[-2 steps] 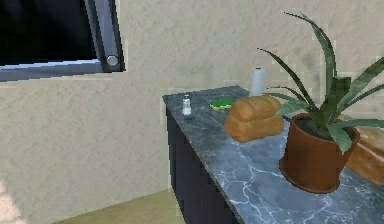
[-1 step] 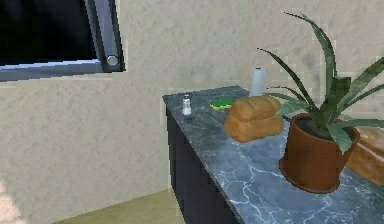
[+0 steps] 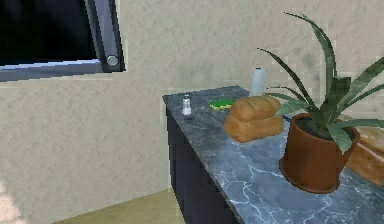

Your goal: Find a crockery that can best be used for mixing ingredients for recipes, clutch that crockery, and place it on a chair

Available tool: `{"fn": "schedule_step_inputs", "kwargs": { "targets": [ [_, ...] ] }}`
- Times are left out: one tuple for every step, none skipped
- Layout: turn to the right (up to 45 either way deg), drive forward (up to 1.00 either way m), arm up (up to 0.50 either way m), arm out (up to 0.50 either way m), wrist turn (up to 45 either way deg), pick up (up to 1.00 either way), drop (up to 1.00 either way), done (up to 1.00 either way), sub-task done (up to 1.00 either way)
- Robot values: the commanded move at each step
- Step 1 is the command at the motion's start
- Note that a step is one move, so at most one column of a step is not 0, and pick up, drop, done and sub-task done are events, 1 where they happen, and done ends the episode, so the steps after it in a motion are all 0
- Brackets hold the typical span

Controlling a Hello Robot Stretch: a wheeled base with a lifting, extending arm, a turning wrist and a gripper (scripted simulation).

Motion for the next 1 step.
{"fn": "schedule_step_inputs", "kwargs": {
  "targets": [
    [0.0, 0.0, 0.0, 0.0, -45.0, 0.0, 0.0, 0.0, 0.0]
  ]
}}
